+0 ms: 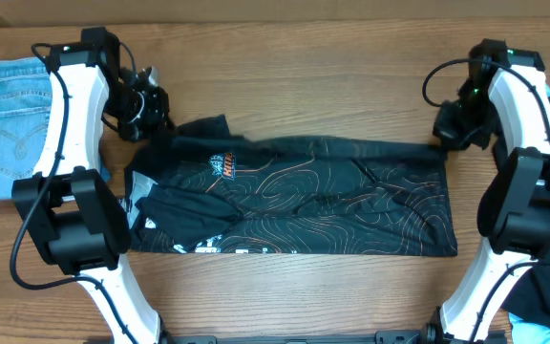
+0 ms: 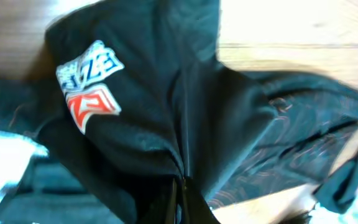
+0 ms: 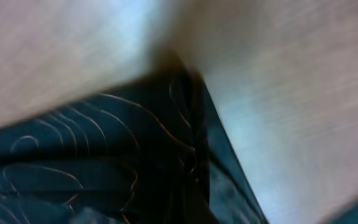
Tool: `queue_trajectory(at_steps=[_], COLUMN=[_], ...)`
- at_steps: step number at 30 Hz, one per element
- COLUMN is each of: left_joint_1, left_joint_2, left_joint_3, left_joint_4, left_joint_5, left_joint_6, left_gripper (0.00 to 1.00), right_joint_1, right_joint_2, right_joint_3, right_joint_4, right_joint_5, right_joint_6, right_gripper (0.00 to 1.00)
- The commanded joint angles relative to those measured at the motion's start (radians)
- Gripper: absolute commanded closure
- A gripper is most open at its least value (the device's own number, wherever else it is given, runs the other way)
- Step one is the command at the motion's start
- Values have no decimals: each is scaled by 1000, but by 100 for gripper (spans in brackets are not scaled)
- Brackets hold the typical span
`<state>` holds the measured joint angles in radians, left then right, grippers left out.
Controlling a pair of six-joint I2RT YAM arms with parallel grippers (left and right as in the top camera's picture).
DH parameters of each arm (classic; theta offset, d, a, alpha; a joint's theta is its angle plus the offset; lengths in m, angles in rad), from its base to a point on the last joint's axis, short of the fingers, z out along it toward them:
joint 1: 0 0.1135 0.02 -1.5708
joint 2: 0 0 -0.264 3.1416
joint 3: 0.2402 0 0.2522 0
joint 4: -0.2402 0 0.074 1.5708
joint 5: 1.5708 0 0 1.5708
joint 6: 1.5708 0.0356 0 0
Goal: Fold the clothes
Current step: 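Fold the jersey's far half toward the near edge with both grippers, then lower the folded far edge onto the near edge with both grippers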
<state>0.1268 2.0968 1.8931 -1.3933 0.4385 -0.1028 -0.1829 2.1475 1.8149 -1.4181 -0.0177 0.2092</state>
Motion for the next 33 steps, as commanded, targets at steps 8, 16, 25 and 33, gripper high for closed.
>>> queue_trajectory(at_steps=[8, 16, 25, 33], left_joint_1=[6, 5, 5, 7], left_joint_2=[-10, -15, -138, -245], left_joint_3=[3, -53, -222, -372], left_joint_4=[-129, -195, -174, -138], left_joint_5=[-155, -195, -197, -266], left_joint_6=[55, 83, 97, 78], left_gripper=[96, 96, 96, 96], right_joint_1=[-4, -2, -2, 16], right_joint_2=[-36, -72, -267, -277], right_joint_3=[25, 8, -116, -269], right_joint_4=[-209, -276, -233, -186], right_joint_5=[47, 51, 35, 25], right_joint_6=[0, -11, -11, -12], right_gripper=[96, 96, 96, 96])
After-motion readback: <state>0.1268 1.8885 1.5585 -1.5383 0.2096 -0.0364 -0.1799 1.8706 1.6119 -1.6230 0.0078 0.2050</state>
